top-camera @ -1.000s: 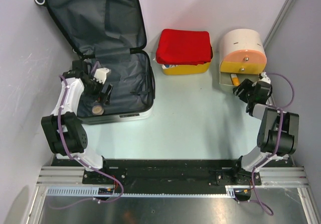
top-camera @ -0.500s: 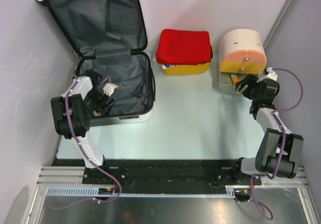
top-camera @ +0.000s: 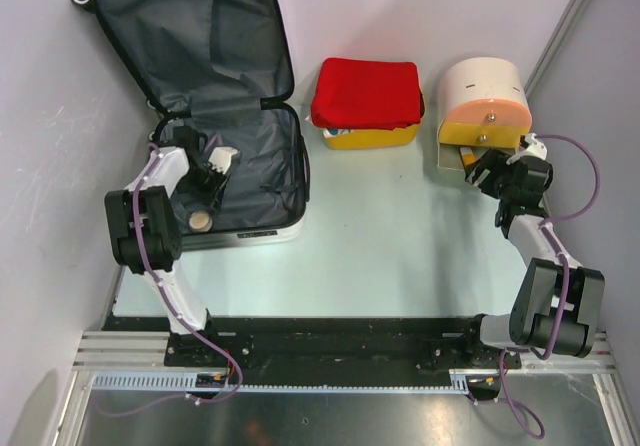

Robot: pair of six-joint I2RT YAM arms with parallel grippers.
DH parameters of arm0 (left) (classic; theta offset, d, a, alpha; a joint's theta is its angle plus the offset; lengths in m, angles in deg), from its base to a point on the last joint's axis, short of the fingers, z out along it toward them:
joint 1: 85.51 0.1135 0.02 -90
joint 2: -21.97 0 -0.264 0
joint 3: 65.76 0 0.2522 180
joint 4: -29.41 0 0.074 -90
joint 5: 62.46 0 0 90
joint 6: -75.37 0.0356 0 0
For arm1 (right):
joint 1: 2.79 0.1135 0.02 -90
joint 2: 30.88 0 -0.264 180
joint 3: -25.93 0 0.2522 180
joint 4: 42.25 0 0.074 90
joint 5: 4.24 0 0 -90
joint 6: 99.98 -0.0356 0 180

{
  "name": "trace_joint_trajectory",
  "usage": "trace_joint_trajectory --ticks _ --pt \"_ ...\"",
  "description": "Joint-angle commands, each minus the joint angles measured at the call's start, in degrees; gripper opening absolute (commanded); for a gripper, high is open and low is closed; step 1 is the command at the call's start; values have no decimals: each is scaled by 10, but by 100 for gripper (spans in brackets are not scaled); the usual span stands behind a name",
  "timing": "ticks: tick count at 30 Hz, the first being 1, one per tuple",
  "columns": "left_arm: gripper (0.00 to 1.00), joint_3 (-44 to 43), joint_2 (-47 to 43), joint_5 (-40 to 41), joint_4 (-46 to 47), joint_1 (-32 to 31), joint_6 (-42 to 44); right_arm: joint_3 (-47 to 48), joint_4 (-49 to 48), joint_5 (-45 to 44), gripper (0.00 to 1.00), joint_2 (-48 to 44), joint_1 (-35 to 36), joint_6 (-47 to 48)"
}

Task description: Open, take out, and arrange the luggage

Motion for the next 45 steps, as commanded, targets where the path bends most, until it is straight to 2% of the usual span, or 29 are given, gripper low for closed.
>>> trace_joint_trajectory --ticks 1,3,4,6,7,9,10,13,19,23,27,29,32,33,34,39,45 --pt "26 -15 -71 -63 23 -5 -29 15 -8 2 81 -14 10 10" --pt "24 -10 -88 -58 23 -6 -36 15 -13 3 80 -13 13 10" --pt "33 -9 -92 -35 23 -5 -37 15 -15 6 81 -12 13 12" --pt "59 -9 -98 0 15 -3 -46 17 -21 7 81 -15 16 16" --pt "78 -7 -104 9 6 0 -44 18 -20 6 81 -16 17 19" --pt "94 15 -115 27 -8 11 -38 20 -14 6 81 -17 18 23" --pt "99 25 -122 37 -12 13 -34 21 -13 6 81 -20 18 23" --pt "99 57 -117 57 -13 33 -22 21 -11 6 81 -20 19 24" --pt "96 61 -60 64 9 75 -22 24 -17 13 81 -15 18 25" --pt "91 55 -19 46 30 77 -28 28 -12 20 81 -21 17 31" --pt "78 49 -2 32 43 69 -46 29 -7 18 81 -22 13 37" --pt "75 49 -3 34 55 63 -51 29 -6 20 81 -22 13 36" --pt "62 42 -10 37 62 55 -66 29 -7 22 82 -24 13 34" --pt "52 36 -20 36 61 54 -72 30 -7 22 81 -26 13 36" --pt "46 24 -31 35 60 51 -78 31 -6 23 81 -29 13 36" --pt "26 5 -98 24 38 14 -70 34 2 35 80 -39 16 46" --pt "25 -28 -149 -10 24 -40 -63 36 7 42 80 -52 27 60"
